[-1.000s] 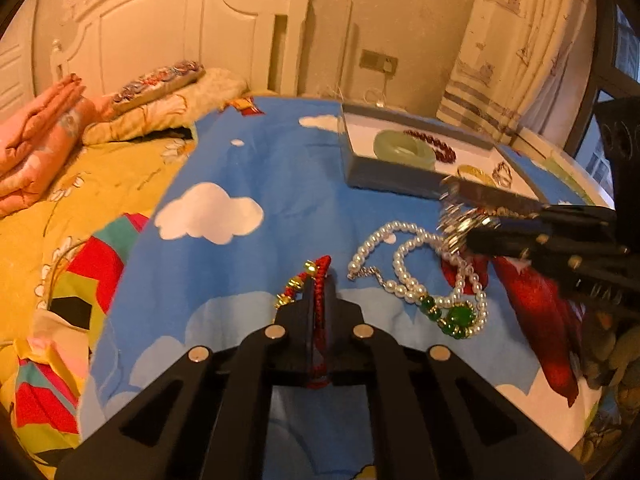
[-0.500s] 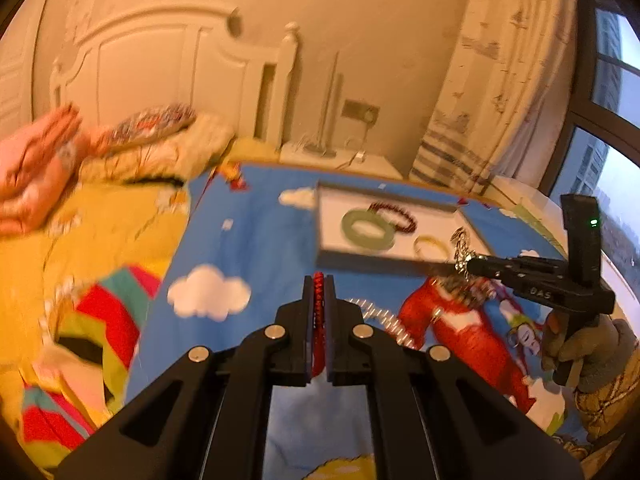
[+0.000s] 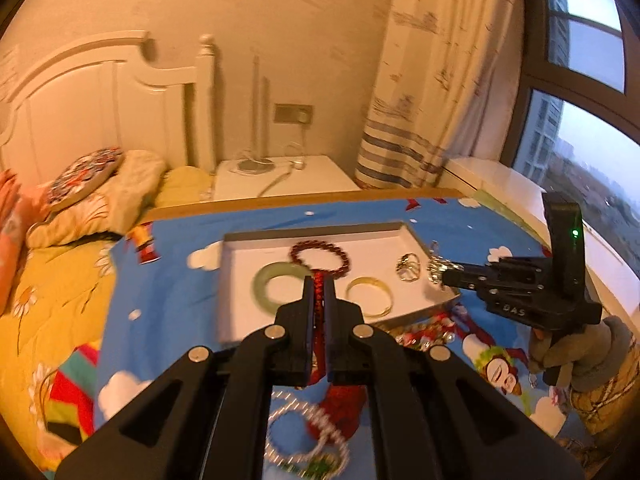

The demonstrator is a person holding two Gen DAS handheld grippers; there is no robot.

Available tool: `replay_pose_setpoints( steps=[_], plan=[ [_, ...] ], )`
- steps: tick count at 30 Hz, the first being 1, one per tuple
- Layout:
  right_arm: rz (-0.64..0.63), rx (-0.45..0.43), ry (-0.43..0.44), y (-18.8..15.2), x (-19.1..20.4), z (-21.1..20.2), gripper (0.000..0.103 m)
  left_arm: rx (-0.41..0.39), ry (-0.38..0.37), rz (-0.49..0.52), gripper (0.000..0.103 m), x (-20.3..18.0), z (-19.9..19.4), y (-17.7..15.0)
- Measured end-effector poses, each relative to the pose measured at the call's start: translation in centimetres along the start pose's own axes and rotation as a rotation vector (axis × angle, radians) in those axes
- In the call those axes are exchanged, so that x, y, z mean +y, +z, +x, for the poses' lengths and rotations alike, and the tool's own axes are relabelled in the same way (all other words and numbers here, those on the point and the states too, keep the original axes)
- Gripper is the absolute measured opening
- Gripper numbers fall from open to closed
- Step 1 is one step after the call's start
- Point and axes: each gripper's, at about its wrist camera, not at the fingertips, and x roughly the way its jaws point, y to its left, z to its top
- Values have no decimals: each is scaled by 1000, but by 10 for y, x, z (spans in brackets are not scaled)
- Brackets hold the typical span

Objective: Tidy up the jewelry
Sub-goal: 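Drop the red string bracelet into the box with the left tool while the right drops the pendant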

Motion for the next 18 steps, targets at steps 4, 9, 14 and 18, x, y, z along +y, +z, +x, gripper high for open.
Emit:
replay_pose_setpoints(
  steps=[4, 9, 14, 18],
  plan=[
    [-61, 32, -48, 12, -7, 20, 16, 42, -45, 10, 4, -15, 37, 14],
    [-137, 61, -101, 28, -14, 46, 16, 82, -74, 0, 4, -23, 72, 21],
    [-266, 78, -166, 41, -10, 69, 15, 146, -63, 13, 4, -27, 111, 20],
    [-404, 100, -248, 43, -5, 88, 15, 188, -70, 12, 4, -26, 133, 14]
  ],
)
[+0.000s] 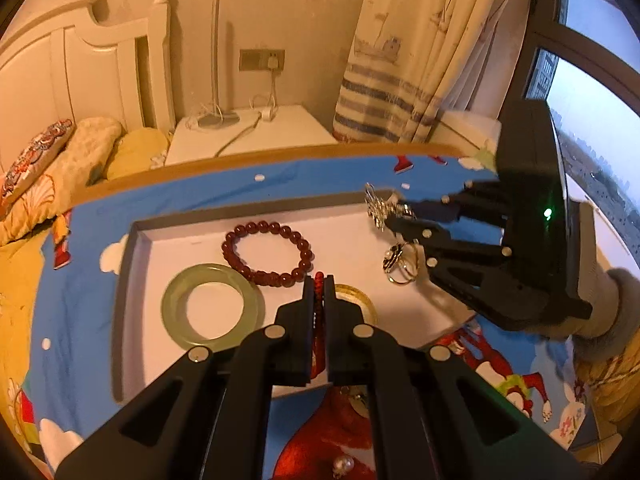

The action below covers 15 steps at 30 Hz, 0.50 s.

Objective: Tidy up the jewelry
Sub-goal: 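Drop the red string bracelet into the box with the left tool while the right drops the pendant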

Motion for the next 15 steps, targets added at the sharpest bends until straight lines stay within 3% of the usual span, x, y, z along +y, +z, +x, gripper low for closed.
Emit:
replay_pose_setpoints(
  steps=[7, 11, 15],
  plan=[
    [-365, 45, -203, -5, 39, 25, 15, 35, 6, -15, 5, 5, 28, 0],
    [-389, 42, -207, 0, 44, 27, 14, 48, 14, -55, 6, 15, 38, -3],
    [-330, 6, -102, 5, 45, 19, 16, 51, 36, -101, 37, 27, 36, -9]
  ],
)
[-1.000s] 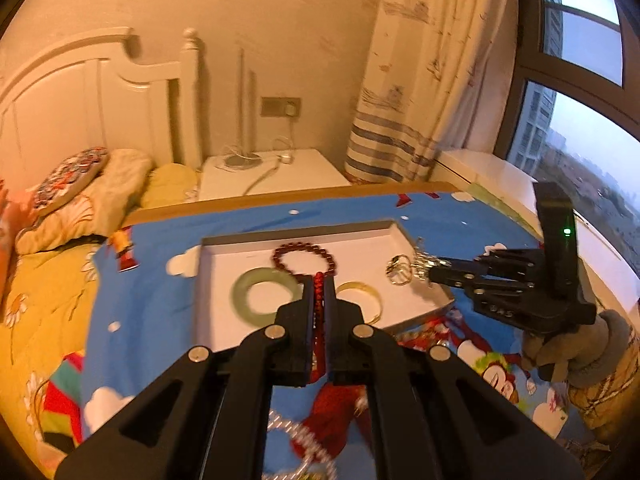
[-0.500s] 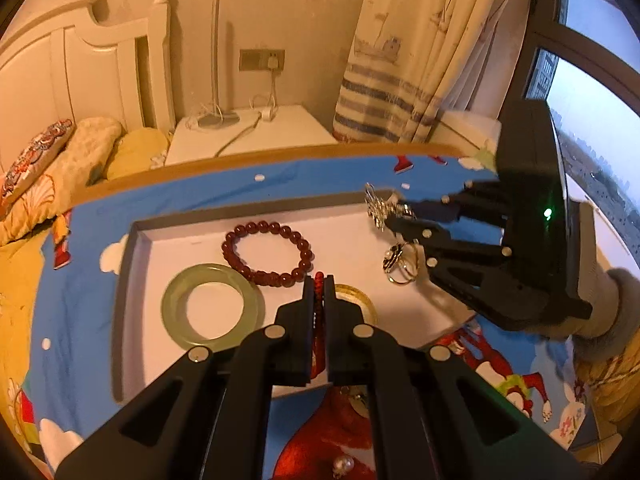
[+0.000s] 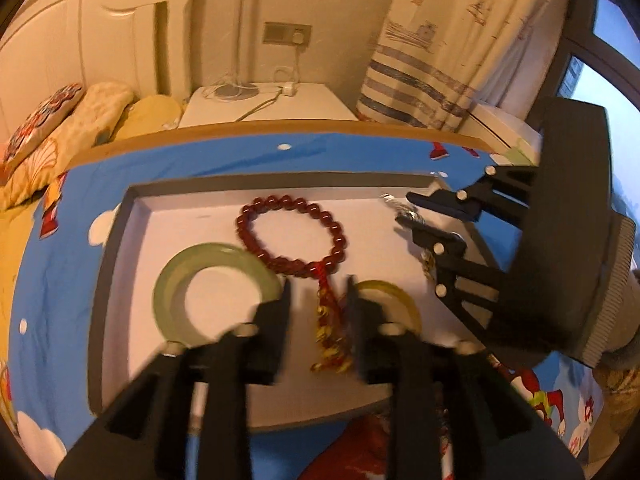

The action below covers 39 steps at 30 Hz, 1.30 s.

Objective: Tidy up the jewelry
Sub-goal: 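Drop the red string bracelet into the box with the left tool while the right drops the pendant, then move both open tools back over the remaining jewelry on the bed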

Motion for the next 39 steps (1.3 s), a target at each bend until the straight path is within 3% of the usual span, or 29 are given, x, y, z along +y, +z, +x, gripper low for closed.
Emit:
replay_pose_setpoints(
  steps=[5, 7, 10, 16, 22, 28, 33, 39],
  plan=[
    [207, -38, 228, 0, -22, -11, 34, -34, 35, -21, 50, 14, -21, -8],
    [326, -70, 335, -4, -40, -19, 36, -56, 59, -25, 57, 19, -34, -11],
    [450, -108, 388, -12, -61, -34, 36, -88, 94, -29, 69, 24, -52, -14],
    [575, -163, 341, -33, -90, -67, 36, -154, 171, -50, 88, 26, -94, -24],
    [646, -153, 298, -60, -93, -86, 37, -218, 245, -70, 97, 29, -133, -40],
    [656, -141, 304, -75, -75, -94, 37, -218, 255, -104, 98, 35, -154, -61],
    [690, -157, 361, -87, -55, -105, 37, -210, 273, -134, 100, 38, -163, -91],
    [695, -132, 380, -95, -34, -110, 37, -164, 309, -148, 101, 48, -162, -123]
  ],
)
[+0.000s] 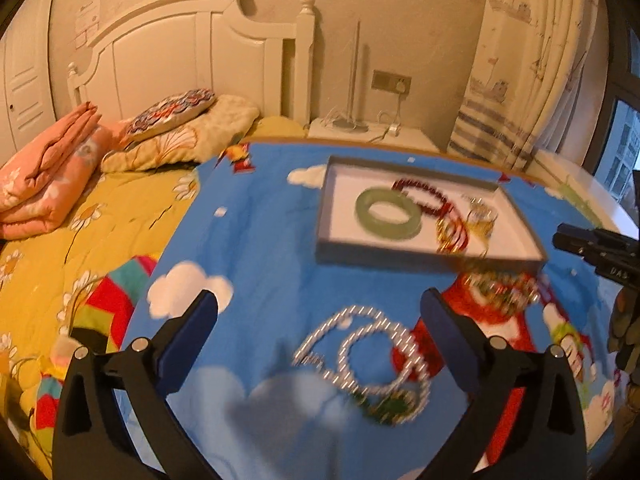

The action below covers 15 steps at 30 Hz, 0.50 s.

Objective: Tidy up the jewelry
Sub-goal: 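Move both open tools back over the remaining jewelry on the bed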

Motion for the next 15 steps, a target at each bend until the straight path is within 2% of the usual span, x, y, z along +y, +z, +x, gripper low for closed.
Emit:
replay_pose_setpoints(
  steps=[4, 9, 15],
  plan=[
    [57, 19, 25, -10, -2, 0, 38, 18, 5, -32, 101, 15, -1, -20],
    [70, 56, 62, -21, 11, 5, 38, 33, -6, -44, 101, 27, -5, -43],
    [30, 113, 162, -28, 56, 16, 38, 47, -15, -21, 101, 26, -8, -64]
  ],
)
